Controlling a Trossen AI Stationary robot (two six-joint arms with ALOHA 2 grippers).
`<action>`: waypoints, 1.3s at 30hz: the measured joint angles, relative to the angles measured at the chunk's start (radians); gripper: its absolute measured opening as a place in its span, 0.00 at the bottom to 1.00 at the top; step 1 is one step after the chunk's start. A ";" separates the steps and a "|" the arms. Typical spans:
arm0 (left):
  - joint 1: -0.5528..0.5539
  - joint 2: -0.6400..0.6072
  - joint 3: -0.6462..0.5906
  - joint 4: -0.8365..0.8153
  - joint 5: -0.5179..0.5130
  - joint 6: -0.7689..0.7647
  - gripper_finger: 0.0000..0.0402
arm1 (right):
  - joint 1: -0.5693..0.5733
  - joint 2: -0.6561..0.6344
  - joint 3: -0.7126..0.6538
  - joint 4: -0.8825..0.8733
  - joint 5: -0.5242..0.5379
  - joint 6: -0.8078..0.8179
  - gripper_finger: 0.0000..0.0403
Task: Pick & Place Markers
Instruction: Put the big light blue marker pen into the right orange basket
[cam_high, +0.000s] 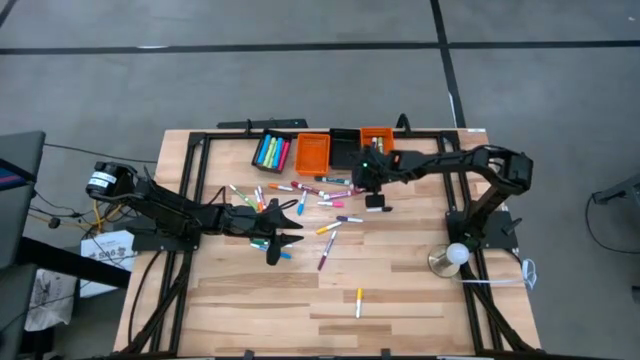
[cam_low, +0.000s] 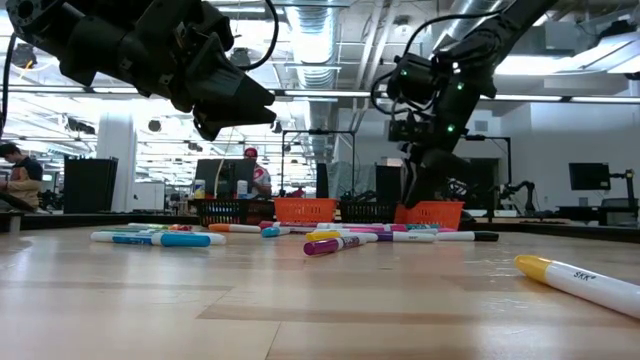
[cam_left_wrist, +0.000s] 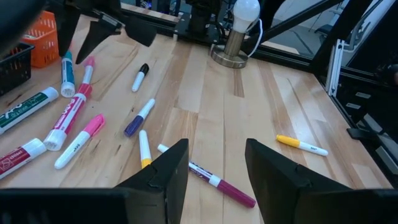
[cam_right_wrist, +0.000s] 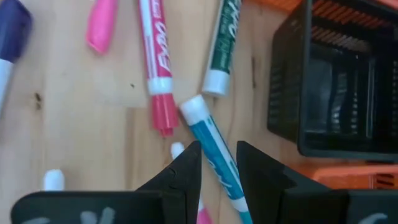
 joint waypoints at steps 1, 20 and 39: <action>0.000 0.000 0.000 0.000 0.000 0.000 0.39 | -0.005 0.010 0.000 0.006 0.001 0.000 0.23; -0.001 0.000 -0.007 0.015 0.000 0.000 0.39 | -0.031 0.159 0.007 0.076 0.032 -0.036 0.23; -0.001 0.000 -0.011 0.015 -0.004 0.000 0.39 | 0.020 0.162 0.007 0.068 0.058 -0.034 0.15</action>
